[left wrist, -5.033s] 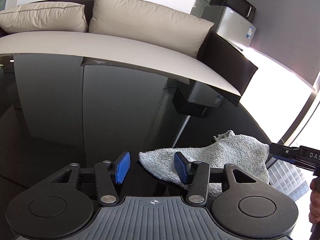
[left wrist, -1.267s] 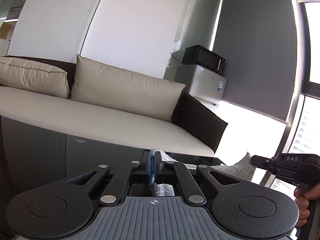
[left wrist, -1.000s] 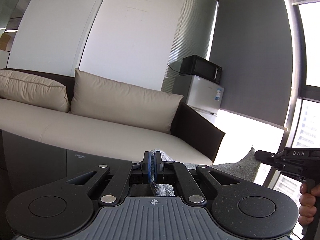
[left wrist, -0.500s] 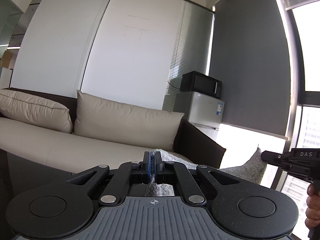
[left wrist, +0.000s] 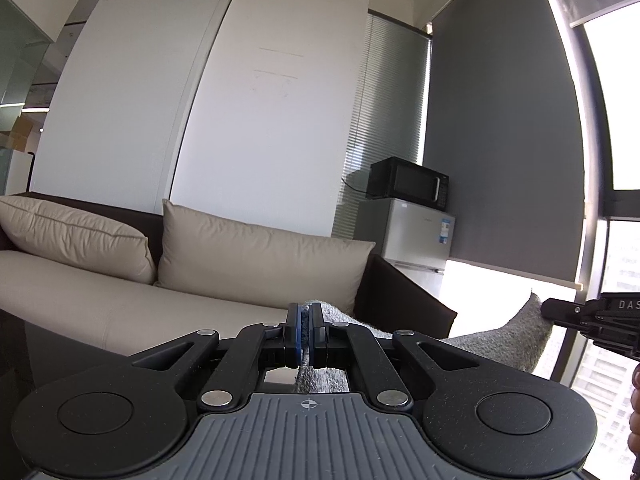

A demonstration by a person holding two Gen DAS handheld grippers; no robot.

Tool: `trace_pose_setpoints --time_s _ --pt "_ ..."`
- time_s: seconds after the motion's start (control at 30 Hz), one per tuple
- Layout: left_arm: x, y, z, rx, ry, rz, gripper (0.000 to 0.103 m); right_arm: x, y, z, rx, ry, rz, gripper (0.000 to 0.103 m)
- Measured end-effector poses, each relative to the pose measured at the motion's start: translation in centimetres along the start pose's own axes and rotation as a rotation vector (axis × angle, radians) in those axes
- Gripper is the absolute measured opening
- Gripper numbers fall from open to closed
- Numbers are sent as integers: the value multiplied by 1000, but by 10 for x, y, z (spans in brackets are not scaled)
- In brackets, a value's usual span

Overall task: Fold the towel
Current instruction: 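Raise both grippers holding the towel edges, shaking it out to hang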

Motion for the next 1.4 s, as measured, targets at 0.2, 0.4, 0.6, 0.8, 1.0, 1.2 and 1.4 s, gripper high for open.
trace_pose_setpoints --time_s 0.2,0.4,0.6,0.8,1.0,1.2,1.4 --pt "-17 -11 15 18 -27 -14 3 -24 20 12 -41 -39 17 2" --pt "-33 -18 25 25 -37 -7 3 -44 29 19 -54 -54 17 2" --pt "-43 -19 21 11 -9 12 3 -59 28 14 -43 -33 -14 2" --pt "-39 -19 13 18 14 13 3 -62 27 1 -43 -8 -55 2" --pt "-23 -15 -3 39 30 16 3 -47 24 -15 -65 9 -64 2" --pt "0 -3 -23 38 63 28 3 -19 3 -34 -54 49 -99 2" --pt "15 5 -36 49 72 27 3 3 -11 -46 -56 52 -112 2"
Point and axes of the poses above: each gripper's, at about its wrist camera, not at the fingertips, and x roughly the way its jaws point, y to its left, z to its top, the point moved 4 cm from there along x, roughly the way its jaws point
